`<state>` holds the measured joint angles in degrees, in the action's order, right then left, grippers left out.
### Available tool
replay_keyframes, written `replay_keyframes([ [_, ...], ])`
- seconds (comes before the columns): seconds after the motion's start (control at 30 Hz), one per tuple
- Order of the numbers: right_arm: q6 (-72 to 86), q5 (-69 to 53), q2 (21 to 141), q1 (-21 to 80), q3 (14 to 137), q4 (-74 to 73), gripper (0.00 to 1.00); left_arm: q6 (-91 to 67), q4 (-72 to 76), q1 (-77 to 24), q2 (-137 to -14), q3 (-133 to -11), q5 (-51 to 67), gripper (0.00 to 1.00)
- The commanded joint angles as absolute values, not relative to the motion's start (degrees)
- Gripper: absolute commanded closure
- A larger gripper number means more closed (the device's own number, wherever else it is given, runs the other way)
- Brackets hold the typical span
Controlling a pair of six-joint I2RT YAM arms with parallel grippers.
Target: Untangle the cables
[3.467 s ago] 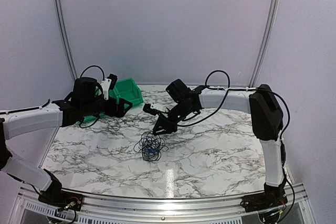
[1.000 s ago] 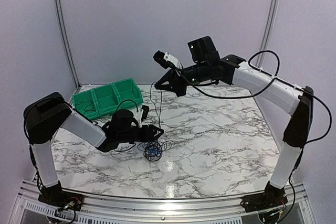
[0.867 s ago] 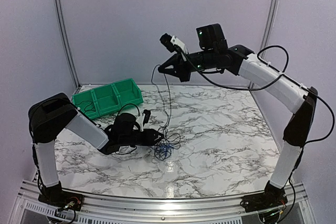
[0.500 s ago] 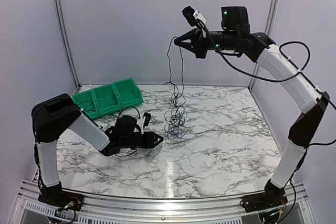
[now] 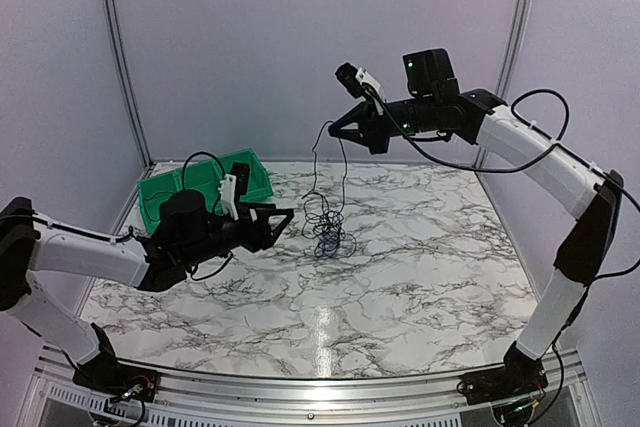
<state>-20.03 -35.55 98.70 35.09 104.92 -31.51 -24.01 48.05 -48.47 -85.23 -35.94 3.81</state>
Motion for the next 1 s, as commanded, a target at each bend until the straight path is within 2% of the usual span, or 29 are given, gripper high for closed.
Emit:
replay_keyframes([
  [0.0,-19.3,-38.2,96.9,35.7,102.5,-29.1,1.0,-16.4,44.8,-48.6,-81.6,-39.7,0.6,0.33],
  [0.23,-19.8,-38.2,97.2,37.8,100.4,-28.9,1.0,-8.7,37.0,-48.6,-83.7,-50.3,2.5,0.31],
  [0.4,-19.9,-37.6,97.4,38.9,100.1,-29.0,1.0,-4.2,30.4,-48.6,-87.4,-57.2,6.9,0.38],
  [0.53,-20.2,-37.3,97.5,39.5,100.0,-29.2,1.0,-3.8,30.1,-48.6,-89.0,-59.4,6.0,0.44],
  [0.7,-20.5,-38.1,97.7,39.7,99.1,-29.2,1.0,-2.4,30.0,-48.6,-90.2,-61.7,0.8,0.64],
  [0.73,-20.4,-38.1,97.7,39.6,98.5,-28.9,1.0,-2.2,30.0,-48.6,-90.0,-62.0,-0.6,0.71],
  [0.8,-20.4,-37.6,97.9,39.4,96.8,-27.4,1.0,-2.8,29.6,-48.6,-88.9,-62.0,-5.1,0.96],
  [0.83,-20.0,-36.8,98.0,39.1,95.7,-26.4,0.96,-3.2,29.1,-48.6,-88.0,-61.7,-7.5,1.0],
  [0.97,-19.1,-32.8,98.7,37.9,89.8,-20.9,0.7,-5.1,23.8,-48.6,-84.0,-59.9,-13.6,1.0],
])
